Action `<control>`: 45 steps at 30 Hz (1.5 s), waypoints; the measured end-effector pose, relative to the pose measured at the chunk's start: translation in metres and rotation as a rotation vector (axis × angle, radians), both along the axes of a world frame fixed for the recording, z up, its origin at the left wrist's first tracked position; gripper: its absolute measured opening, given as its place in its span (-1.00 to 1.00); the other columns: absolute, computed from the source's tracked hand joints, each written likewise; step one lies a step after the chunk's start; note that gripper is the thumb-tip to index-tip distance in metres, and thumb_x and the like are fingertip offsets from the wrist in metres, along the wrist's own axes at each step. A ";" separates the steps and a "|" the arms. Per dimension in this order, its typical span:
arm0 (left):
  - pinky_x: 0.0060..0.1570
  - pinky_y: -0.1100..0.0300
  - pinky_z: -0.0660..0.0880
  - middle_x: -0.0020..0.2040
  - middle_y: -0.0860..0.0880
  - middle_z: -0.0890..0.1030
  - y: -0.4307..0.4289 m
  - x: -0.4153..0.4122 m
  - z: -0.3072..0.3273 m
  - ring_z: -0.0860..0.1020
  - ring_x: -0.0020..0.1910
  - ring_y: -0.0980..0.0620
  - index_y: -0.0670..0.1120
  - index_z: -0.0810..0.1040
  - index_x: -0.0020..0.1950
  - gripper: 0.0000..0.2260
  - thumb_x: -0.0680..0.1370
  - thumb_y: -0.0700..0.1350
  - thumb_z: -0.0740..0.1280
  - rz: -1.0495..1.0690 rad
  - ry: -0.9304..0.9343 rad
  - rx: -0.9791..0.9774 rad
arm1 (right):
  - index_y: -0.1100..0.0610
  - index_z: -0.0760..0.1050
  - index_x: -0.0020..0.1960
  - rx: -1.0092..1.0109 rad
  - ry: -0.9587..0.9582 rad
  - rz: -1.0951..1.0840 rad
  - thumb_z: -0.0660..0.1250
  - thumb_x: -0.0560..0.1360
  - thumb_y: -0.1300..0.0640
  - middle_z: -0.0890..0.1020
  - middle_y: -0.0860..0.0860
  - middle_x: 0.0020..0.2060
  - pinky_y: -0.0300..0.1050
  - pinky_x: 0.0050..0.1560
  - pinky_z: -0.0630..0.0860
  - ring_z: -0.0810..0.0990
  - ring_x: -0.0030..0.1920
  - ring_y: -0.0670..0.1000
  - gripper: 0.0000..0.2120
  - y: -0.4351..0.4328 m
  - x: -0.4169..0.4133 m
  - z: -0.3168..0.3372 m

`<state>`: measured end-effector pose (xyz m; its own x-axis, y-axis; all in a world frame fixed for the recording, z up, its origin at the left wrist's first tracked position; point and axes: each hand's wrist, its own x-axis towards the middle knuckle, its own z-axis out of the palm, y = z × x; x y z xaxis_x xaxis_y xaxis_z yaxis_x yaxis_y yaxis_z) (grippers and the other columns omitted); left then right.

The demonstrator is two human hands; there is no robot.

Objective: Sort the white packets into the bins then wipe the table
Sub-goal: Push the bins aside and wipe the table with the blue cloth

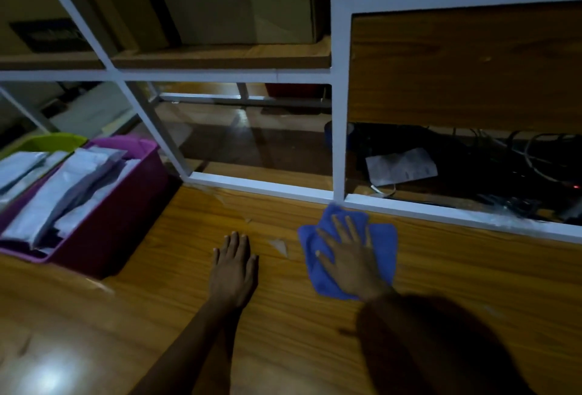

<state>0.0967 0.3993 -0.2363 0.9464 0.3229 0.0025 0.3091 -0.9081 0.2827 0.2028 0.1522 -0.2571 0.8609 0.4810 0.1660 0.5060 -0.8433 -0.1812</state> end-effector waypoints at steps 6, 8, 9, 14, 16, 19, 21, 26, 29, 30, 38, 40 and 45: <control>0.51 -0.04 -0.10 0.58 -0.09 0.06 0.039 -0.017 -0.002 -0.05 0.56 -0.04 -0.11 0.09 0.56 -0.31 0.56 0.27 -0.24 0.084 0.012 0.016 | -0.08 0.03 0.55 -0.015 0.252 -0.331 0.02 0.51 -0.35 -0.08 0.13 0.57 0.43 0.32 -0.40 -0.20 0.52 0.30 -0.31 0.089 -0.013 0.031; 0.50 -0.04 -0.07 0.58 -0.09 0.08 0.048 -0.020 -0.001 -0.04 0.56 -0.04 -0.10 0.12 0.56 -0.30 0.55 0.27 -0.23 0.075 0.010 0.004 | -0.11 -0.03 0.55 -0.046 0.262 -0.057 -0.09 0.48 -0.40 -0.17 0.11 0.56 0.43 0.31 -0.42 -0.25 0.52 0.28 -0.28 0.113 -0.022 0.028; 0.50 -0.04 -0.06 0.58 -0.09 0.08 0.053 -0.022 -0.001 -0.03 0.56 -0.05 -0.10 0.13 0.56 -0.32 0.56 0.26 -0.20 0.071 0.009 0.000 | -0.13 -0.04 0.55 -0.067 0.249 0.069 -0.15 0.46 -0.41 -0.22 0.07 0.55 0.46 0.36 -0.36 -0.25 0.53 0.25 -0.27 0.116 -0.025 0.025; 0.50 -0.03 -0.09 0.58 -0.05 -0.01 0.097 -0.035 0.004 -0.10 0.56 -0.02 -0.07 0.07 0.57 -0.31 0.55 0.28 -0.22 -0.023 -0.002 0.001 | -0.16 0.10 0.52 0.057 0.173 -0.237 -0.02 0.51 -0.35 -0.04 0.02 0.57 0.42 0.40 -0.18 -0.10 0.55 0.20 -0.37 0.096 -0.014 0.015; 0.50 -0.04 -0.09 0.58 -0.04 -0.01 0.120 -0.036 0.003 -0.10 0.56 -0.02 -0.04 0.07 0.57 -0.33 0.56 0.29 -0.23 -0.056 0.002 -0.001 | -0.10 0.18 0.51 0.084 0.186 -0.472 0.11 0.50 -0.29 0.06 0.09 0.56 0.46 0.39 -0.19 -0.07 0.54 0.26 -0.38 0.114 -0.014 0.017; 0.51 -0.05 -0.07 0.58 -0.06 0.01 0.148 -0.029 0.000 -0.09 0.56 -0.02 -0.05 0.09 0.57 -0.34 0.57 0.28 -0.21 -0.081 -0.002 -0.005 | -0.03 0.18 0.52 0.097 0.246 -0.571 0.14 0.49 -0.28 0.03 0.18 0.55 0.53 0.36 -0.16 -0.11 0.52 0.32 -0.33 0.169 -0.016 0.026; 0.51 -0.06 -0.03 0.58 -0.07 0.06 0.163 -0.023 0.001 -0.04 0.56 -0.03 -0.06 0.13 0.56 -0.35 0.57 0.26 -0.18 -0.080 -0.016 0.009 | -0.08 0.07 0.54 0.020 0.261 -0.384 0.06 0.50 -0.34 -0.04 0.15 0.56 0.50 0.35 -0.24 -0.16 0.53 0.30 -0.31 0.206 -0.015 0.025; 0.49 -0.06 0.03 0.55 -0.12 0.16 0.185 -0.015 -0.001 0.06 0.55 -0.08 -0.09 0.22 0.53 -0.39 0.59 0.21 -0.11 -0.014 -0.053 -0.007 | -0.16 0.10 0.53 -0.017 0.164 0.070 -0.21 0.41 -0.42 0.02 0.02 0.57 0.31 0.45 -0.11 -0.10 0.56 0.13 -0.25 0.225 0.001 0.017; 0.48 -0.06 0.07 0.51 -0.18 0.26 0.183 -0.015 -0.003 0.15 0.52 -0.14 -0.16 0.28 0.49 -0.44 0.60 0.12 -0.05 0.065 -0.090 0.002 | -0.06 0.26 0.48 0.095 0.106 -0.259 0.01 0.50 -0.30 0.22 0.08 0.51 0.30 0.43 0.03 0.09 0.53 0.17 -0.38 0.242 0.005 0.019; 0.48 -0.05 0.09 0.50 -0.18 0.28 0.183 -0.016 -0.003 0.17 0.51 -0.15 -0.16 0.30 0.48 -0.46 0.60 0.09 -0.03 0.071 -0.098 0.009 | -0.03 0.28 0.47 0.095 0.139 -0.362 0.09 0.51 -0.26 0.22 0.12 0.51 0.33 0.43 0.00 0.08 0.52 0.21 -0.41 0.260 0.004 0.023; 0.43 0.02 0.26 0.38 -0.24 0.44 0.187 -0.036 -0.009 0.36 0.40 -0.19 -0.25 0.40 0.39 -0.58 0.53 -0.17 0.16 0.094 -0.213 -0.050 | -0.08 0.09 0.55 -0.003 0.184 0.215 -0.03 0.60 -0.23 0.01 0.04 0.57 0.20 0.46 -0.15 -0.08 0.56 0.12 -0.45 0.365 0.020 0.023; 0.41 0.00 0.30 0.39 -0.22 0.44 0.191 -0.048 -0.012 0.37 0.41 -0.17 -0.25 0.42 0.38 -0.58 0.53 -0.17 0.18 0.059 -0.200 -0.019 | -0.07 0.19 0.51 0.041 0.133 0.272 0.02 0.62 -0.16 0.17 0.02 0.53 0.10 0.44 -0.05 0.09 0.52 0.13 -0.51 0.372 0.037 0.027; 0.38 -0.02 0.33 0.38 -0.20 0.45 0.202 -0.078 -0.012 0.36 0.41 -0.15 -0.24 0.44 0.37 -0.59 0.56 -0.12 0.17 0.049 -0.194 0.058 | -0.10 0.10 0.54 -0.018 0.189 0.228 -0.04 0.59 -0.25 0.00 -0.02 0.57 0.28 0.47 -0.15 -0.08 0.56 0.11 -0.45 0.396 0.015 0.019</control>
<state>0.0188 0.6015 -0.2481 0.9097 0.3625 0.2028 0.2980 -0.9097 0.2891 0.2176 0.5478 -0.2383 0.7448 0.6673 0.0031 0.6419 -0.7152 -0.2764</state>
